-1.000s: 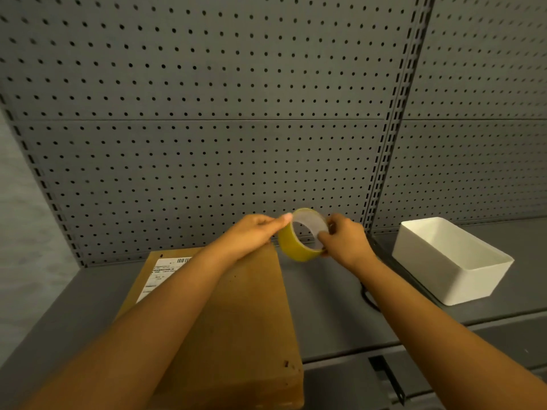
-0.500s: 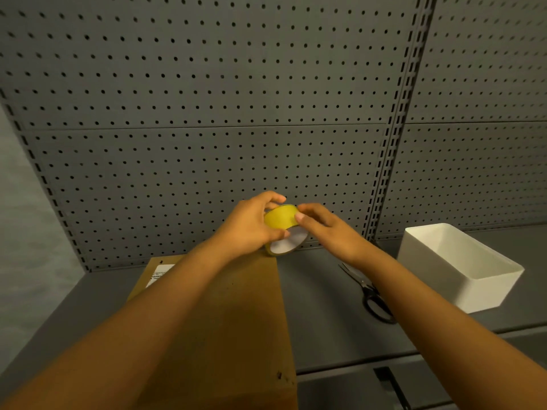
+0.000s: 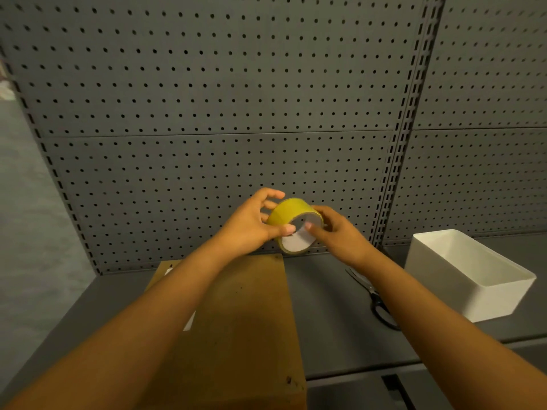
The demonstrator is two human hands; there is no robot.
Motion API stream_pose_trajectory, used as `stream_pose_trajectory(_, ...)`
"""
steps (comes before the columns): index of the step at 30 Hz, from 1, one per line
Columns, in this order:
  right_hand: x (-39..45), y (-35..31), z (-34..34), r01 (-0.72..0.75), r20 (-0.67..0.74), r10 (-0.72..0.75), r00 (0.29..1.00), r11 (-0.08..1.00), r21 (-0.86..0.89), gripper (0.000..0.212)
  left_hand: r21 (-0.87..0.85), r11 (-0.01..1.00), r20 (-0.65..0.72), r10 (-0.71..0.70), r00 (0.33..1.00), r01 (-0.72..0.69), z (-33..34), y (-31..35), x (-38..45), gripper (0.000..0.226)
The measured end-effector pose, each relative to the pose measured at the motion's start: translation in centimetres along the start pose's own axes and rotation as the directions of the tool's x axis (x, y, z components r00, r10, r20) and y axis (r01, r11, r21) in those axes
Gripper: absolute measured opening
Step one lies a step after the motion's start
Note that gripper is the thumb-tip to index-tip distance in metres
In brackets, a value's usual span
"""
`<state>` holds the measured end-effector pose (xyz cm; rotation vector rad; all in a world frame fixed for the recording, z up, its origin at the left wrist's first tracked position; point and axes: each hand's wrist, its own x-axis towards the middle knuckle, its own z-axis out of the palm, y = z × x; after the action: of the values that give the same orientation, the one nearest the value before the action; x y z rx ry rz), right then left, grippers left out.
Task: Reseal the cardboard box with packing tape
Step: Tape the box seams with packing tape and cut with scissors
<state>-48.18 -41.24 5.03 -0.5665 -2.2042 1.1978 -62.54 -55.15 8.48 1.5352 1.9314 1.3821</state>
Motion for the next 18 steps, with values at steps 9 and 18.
stream_pose_trajectory(9, -0.3, -1.3, 0.4, -0.004, -0.085, -0.014, 0.996, 0.98, -0.199, 0.024, -0.053, 0.994, 0.122, -0.087, 0.989, 0.094, -0.5, 0.0, -0.5, 0.034)
stream_pose_trajectory(18, -0.8, -1.7, 0.0, 0.007, -0.037, -0.018, 0.999, 0.96, -0.281, 0.008, -0.075, 0.994, 0.096, -0.066, 0.993, 0.074, -0.7, -0.3, -1.0, 0.026)
